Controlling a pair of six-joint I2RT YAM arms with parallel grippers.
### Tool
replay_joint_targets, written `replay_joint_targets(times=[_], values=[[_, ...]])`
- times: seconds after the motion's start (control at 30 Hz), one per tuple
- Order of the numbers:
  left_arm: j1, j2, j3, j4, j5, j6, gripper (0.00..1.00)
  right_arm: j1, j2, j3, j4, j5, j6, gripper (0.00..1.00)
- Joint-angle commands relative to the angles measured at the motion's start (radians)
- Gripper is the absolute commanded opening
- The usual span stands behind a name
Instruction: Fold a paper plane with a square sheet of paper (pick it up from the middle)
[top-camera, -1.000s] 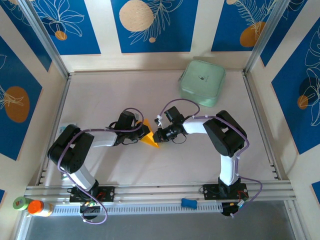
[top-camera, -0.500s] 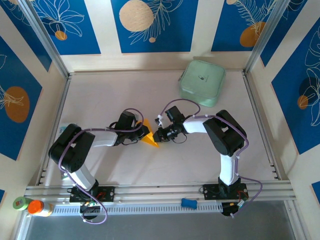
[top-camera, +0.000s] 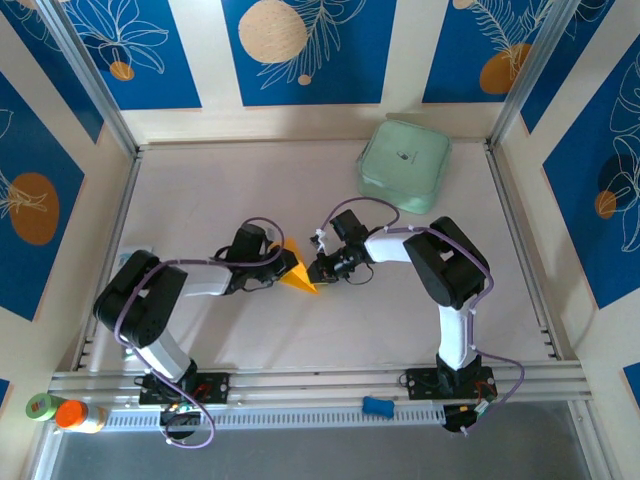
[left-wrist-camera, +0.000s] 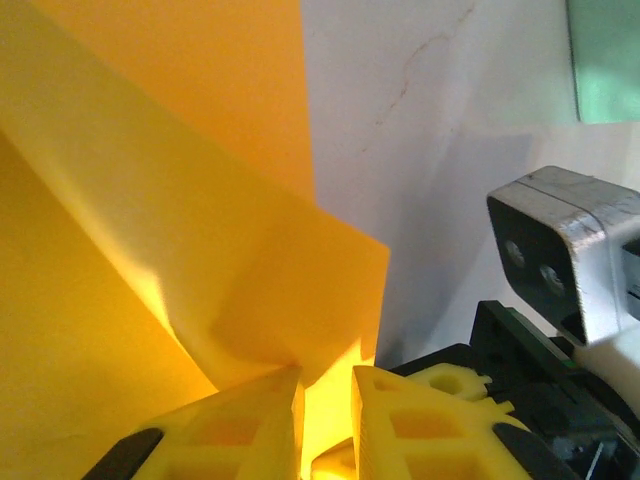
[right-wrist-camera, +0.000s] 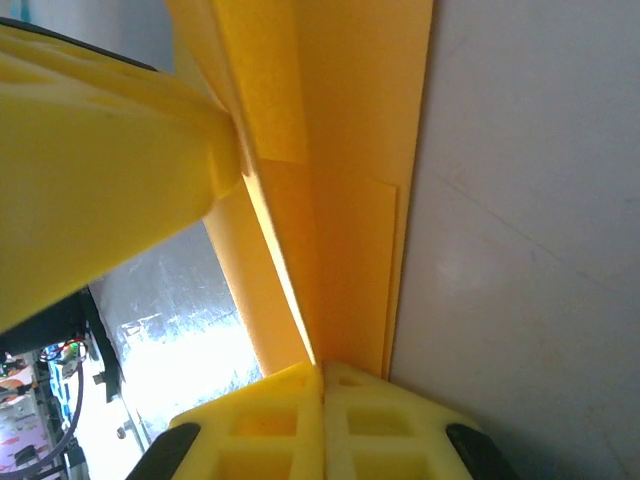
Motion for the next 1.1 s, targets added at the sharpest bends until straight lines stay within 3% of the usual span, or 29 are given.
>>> replay_joint_targets(times=[0.0,0.4,0.87,1.07], values=[[0.024,-0.019,-0.041,0.098,0.045,-0.002,0.21,-0.005,0.062,-0.008,-0.081,0.032,0.010,0.06],[0.042,0.062,-0.067,0.275,0.132,-0.027,0.18,-0.014,0.079,0.017,-0.129,0.044,0.028,0.06],[0.040,0.101,-0.057,0.248,0.106,-0.019,0.17,-0.014,0.088,0.029,-0.143,0.045,0.029,0.07],[0.040,0.116,-0.052,0.268,0.114,-0.027,0.17,-0.016,0.092,0.031,-0.144,0.022,0.029,0.13]])
